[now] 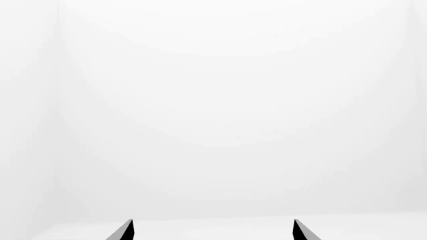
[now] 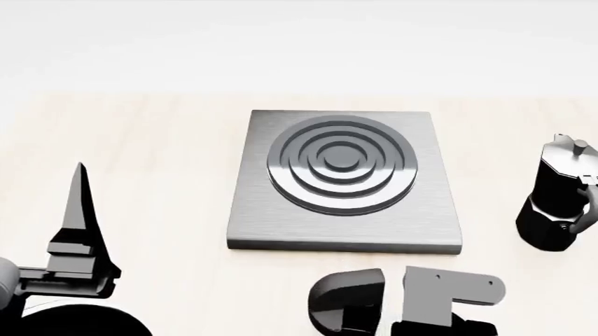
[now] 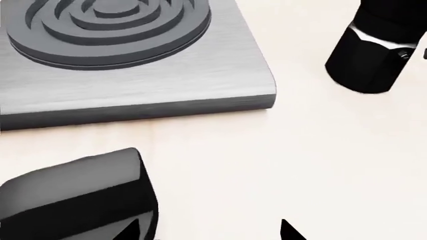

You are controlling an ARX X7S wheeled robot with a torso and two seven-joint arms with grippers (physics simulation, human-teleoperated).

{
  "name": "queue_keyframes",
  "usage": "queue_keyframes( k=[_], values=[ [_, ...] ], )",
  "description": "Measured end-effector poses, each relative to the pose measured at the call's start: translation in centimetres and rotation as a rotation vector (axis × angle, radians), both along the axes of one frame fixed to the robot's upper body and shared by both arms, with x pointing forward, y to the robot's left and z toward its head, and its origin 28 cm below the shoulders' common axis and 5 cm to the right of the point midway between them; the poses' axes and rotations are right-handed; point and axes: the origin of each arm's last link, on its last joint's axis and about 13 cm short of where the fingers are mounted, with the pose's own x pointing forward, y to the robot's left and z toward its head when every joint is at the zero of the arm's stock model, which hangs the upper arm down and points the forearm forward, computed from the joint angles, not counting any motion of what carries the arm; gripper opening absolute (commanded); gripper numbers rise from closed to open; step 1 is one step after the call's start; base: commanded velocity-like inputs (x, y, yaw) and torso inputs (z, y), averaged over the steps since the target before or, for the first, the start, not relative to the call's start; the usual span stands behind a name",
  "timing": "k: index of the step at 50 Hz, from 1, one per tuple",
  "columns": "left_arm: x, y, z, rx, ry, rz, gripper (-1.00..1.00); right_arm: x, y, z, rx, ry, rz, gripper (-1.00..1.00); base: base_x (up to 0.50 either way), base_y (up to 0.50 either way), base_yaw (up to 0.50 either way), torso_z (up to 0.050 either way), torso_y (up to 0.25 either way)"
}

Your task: Turn on the stove.

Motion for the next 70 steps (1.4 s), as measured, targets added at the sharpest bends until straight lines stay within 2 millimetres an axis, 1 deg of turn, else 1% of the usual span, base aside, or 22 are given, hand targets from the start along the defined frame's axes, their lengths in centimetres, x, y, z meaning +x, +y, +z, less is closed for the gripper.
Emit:
queue_keyframes(
  k=[13, 30, 55, 70],
  values=[
    [0.0, 0.0, 0.0, 0.0, 0.001, 0.001, 1.0, -0.3, -0.8, 0.5, -0.028, -0.026, -0.076, 1.0, 0.0, 0.0, 0.0, 0.0, 0.0],
    [0.0, 0.0, -0.1, 0.001, 0.0, 0.001, 1.0, -1.2, -1.0, 1.7, -0.065, -0.096, -0.099, 1.0, 0.0, 0.0, 0.0, 0.0, 0.0],
    [0.0, 0.0, 0.0, 0.002, 0.0, -0.001, 1.0, -2.8, 0.0, 4.8, -0.142, -0.238, -0.052, 1.0, 0.0, 0.0, 0.0, 0.0, 0.0],
    [0.0, 0.0, 0.4, 0.002, -0.001, -0.001, 1.0, -3.6, 0.5, 6.2, -0.204, -0.323, -0.026, 1.0, 0.0, 0.0, 0.0, 0.0, 0.0]
  ],
)
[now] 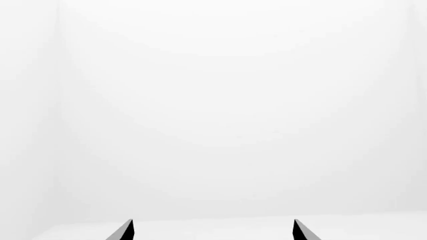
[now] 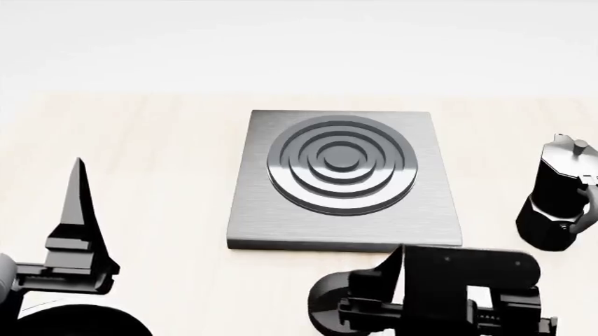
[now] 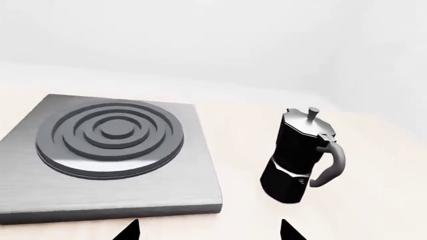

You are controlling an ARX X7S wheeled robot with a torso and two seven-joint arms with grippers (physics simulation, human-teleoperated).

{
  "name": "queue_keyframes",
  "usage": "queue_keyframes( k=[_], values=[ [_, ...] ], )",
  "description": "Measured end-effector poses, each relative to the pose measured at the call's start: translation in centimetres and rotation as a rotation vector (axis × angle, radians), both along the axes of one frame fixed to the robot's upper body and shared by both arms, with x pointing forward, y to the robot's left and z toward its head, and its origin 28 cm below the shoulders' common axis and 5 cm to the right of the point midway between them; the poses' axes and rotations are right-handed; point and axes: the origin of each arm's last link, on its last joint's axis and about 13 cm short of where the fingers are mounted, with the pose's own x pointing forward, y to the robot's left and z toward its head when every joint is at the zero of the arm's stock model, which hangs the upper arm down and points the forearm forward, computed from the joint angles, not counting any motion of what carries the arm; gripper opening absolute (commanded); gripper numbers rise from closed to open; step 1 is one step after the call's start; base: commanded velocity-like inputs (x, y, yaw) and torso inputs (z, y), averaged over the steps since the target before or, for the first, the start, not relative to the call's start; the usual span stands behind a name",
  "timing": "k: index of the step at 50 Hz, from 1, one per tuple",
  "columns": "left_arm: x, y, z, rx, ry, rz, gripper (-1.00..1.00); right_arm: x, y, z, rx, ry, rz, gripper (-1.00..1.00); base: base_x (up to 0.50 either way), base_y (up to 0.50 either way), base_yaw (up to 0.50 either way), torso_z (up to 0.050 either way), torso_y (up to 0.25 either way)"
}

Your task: Turn on the stove.

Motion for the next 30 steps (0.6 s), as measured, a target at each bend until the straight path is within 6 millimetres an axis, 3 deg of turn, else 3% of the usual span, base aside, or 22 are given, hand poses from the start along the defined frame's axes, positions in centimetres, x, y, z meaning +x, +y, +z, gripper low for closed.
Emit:
queue_keyframes(
  k=[30],
  values=[
    [0.0, 0.0, 0.3, -0.001, 0.002, -0.001, 1.0, -1.2, 0.9, 2.0, -0.118, -0.117, 0.057, 1.0, 0.0, 0.0, 0.0, 0.0, 0.0]
  ],
)
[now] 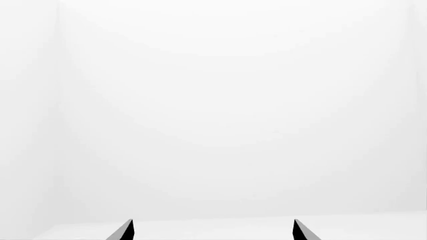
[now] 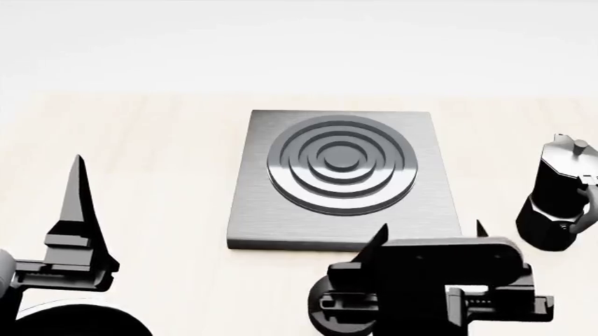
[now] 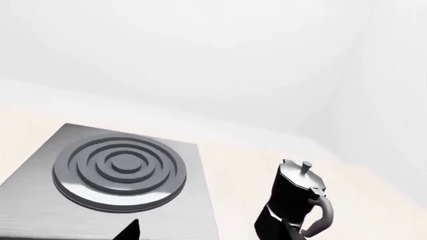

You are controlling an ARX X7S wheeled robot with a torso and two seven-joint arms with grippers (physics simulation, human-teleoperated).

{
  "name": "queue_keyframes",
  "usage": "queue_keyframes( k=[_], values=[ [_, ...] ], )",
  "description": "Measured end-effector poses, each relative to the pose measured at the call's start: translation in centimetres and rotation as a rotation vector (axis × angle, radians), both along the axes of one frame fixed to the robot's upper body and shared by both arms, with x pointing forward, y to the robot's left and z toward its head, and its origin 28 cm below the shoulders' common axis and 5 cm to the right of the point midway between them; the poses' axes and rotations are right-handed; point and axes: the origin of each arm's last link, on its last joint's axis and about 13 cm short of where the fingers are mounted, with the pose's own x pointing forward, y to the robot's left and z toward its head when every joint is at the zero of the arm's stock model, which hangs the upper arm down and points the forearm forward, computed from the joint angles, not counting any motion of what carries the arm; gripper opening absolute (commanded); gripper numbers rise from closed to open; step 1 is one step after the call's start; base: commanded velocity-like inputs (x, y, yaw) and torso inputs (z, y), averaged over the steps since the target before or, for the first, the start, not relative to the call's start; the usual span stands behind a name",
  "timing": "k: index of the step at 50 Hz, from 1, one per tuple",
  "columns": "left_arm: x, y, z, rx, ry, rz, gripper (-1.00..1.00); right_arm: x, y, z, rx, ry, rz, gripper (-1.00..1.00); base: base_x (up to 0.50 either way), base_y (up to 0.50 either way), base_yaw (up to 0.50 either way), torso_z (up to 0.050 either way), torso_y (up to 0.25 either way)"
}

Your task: Turn on the stove.

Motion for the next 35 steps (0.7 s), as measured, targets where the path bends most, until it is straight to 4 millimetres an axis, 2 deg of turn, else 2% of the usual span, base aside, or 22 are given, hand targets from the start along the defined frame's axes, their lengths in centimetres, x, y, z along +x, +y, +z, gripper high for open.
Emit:
queue_keyframes(
  k=[35],
  values=[
    [0.0, 0.0, 0.0, 0.003, 0.0, -0.001, 1.0, -1.4, 0.9, 2.1, -0.073, -0.108, 0.044, 1.0, 0.0, 0.0, 0.0, 0.0, 0.0]
  ],
)
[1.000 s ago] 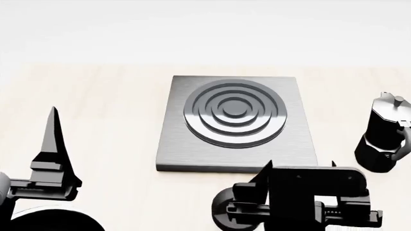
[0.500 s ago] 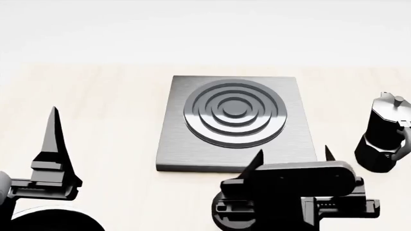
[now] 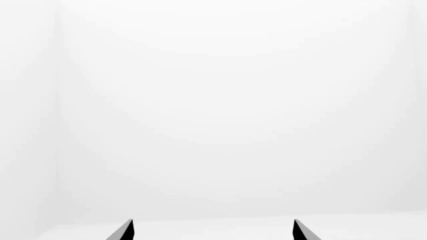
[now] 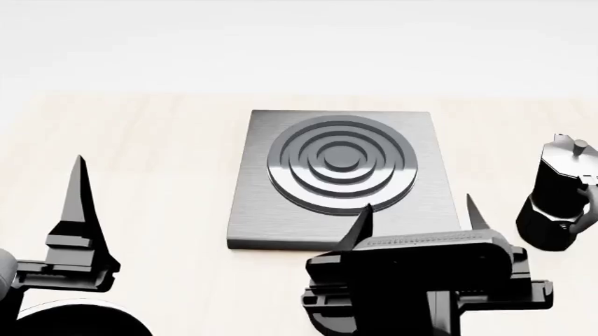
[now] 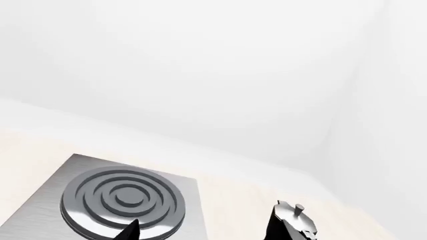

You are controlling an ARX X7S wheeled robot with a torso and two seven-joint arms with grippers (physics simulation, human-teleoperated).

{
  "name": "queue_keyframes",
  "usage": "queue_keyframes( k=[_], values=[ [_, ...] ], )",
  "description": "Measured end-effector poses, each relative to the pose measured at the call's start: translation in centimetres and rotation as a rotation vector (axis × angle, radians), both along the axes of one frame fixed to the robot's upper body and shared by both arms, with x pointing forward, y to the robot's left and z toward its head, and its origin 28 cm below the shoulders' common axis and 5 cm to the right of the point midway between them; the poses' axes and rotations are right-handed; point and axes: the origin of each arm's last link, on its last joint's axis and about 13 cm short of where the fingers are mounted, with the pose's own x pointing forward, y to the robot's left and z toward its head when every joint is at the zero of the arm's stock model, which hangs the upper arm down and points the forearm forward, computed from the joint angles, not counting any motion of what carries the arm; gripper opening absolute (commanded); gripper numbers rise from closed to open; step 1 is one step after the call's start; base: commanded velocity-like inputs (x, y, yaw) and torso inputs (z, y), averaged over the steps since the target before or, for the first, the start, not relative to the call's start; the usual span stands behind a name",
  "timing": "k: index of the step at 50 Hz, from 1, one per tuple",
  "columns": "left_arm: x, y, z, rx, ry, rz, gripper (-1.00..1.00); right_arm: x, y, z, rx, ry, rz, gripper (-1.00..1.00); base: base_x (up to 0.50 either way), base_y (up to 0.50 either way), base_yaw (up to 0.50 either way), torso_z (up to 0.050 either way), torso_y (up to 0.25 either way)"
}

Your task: Turn on the stove.

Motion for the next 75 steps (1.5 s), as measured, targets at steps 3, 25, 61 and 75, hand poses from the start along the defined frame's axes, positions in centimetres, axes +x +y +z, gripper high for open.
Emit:
queue_keyframes(
  k=[3, 25, 61, 75],
  values=[
    [0.0, 0.0, 0.0, 0.0, 0.0, -0.001, 1.0, -0.1, 0.1, 0.2, -0.002, -0.009, 0.003, 1.0, 0.0, 0.0, 0.0, 0.0, 0.0],
    [0.0, 0.0, 0.0, -0.001, 0.001, 0.0, 1.0, -0.9, 0.4, 1.3, -0.012, -0.058, 0.019, 1.0, 0.0, 0.0, 0.0, 0.0, 0.0],
    [-0.1, -0.1, 0.1, -0.001, -0.004, -0.007, 1.0, -2.0, 1.0, 2.6, -0.052, -0.119, 0.037, 1.0, 0.0, 0.0, 0.0, 0.0, 0.0],
    [-0.3, -0.2, 0.2, 0.0, -0.008, -0.013, 1.0, -2.3, 1.1, 2.9, -0.063, -0.14, 0.038, 1.0, 0.0, 0.0, 0.0, 0.0, 0.0]
  ],
)
